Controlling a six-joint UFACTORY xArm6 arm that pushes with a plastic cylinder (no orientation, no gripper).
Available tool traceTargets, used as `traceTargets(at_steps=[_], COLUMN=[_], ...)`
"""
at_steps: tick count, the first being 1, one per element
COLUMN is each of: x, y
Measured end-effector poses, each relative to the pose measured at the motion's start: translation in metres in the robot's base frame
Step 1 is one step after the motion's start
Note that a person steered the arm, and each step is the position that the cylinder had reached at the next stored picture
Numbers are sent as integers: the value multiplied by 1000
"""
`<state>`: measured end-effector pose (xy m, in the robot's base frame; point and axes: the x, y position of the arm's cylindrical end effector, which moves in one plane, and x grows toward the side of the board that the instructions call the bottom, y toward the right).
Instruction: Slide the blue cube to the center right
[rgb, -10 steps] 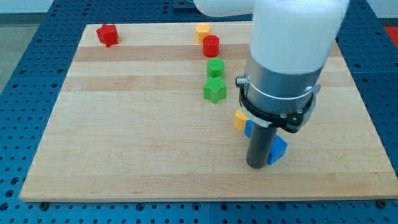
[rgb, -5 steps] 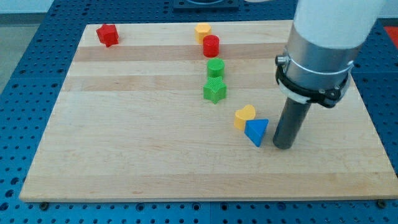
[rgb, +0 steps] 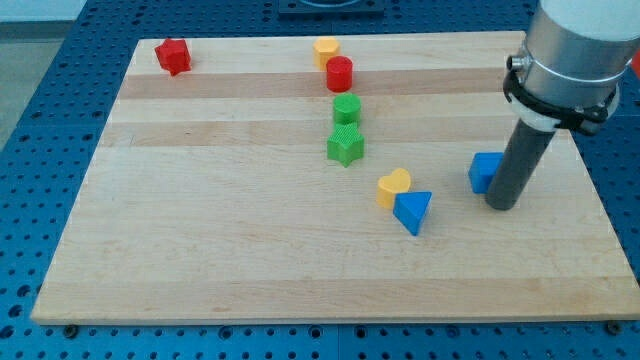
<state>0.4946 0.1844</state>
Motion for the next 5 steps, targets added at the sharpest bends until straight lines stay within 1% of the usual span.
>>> traceTargets(at_steps=[1,3,4,5], x=[-9,-9,-17,-39], y=[0,-12,-15,-15])
